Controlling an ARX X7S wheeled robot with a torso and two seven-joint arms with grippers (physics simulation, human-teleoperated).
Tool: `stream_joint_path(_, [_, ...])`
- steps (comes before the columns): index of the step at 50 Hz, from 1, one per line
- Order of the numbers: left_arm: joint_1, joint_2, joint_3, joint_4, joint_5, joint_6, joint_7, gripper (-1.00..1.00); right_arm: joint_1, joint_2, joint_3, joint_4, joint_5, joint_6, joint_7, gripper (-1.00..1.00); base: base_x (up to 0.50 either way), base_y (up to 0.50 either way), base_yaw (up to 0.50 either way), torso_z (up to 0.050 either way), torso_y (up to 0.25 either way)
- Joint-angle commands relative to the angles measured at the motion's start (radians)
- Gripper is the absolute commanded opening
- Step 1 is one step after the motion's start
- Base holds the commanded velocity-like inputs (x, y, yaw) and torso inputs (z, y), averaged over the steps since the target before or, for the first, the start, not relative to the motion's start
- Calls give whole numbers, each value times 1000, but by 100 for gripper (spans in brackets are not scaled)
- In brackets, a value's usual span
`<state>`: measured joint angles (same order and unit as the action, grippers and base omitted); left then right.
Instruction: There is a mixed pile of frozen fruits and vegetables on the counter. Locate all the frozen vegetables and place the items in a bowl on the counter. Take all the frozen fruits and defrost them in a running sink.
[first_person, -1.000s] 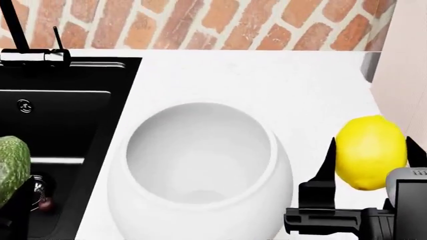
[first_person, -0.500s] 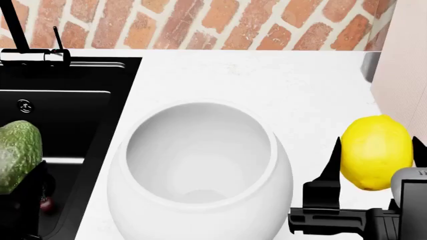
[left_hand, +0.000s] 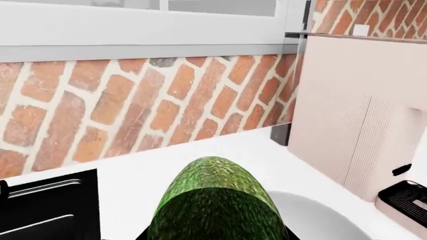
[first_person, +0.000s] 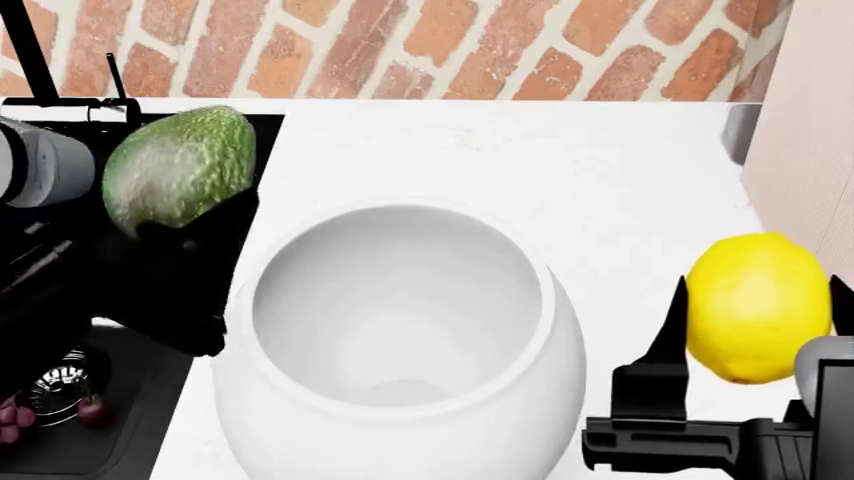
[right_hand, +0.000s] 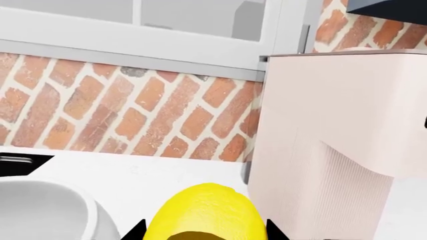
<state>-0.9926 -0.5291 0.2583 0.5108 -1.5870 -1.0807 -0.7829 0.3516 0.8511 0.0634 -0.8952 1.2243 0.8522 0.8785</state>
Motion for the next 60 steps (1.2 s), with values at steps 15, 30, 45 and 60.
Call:
stream_joint_path(15, [-191,195,172,-305,75,-36,233,-100,-8,-34,-8,16,-62,8,-60,-100,0,0,0,0,1])
stream_joint_path(30, [-159,241,218,-296,70,-29,247,-100,-12,-36,-24,22,-77,5,-66,-100,0,0,0,0,1])
stream_joint_path(45, [-157,244,249,-324,106,-20,269,-100,-11,-35,-35,23,-75,6,-64,-100,0,0,0,0,0])
stream_joint_path(60, [-149,238,289,-377,155,-12,311,-100,-10,-31,-42,17,-68,7,-62,-100,0,0,0,0,1])
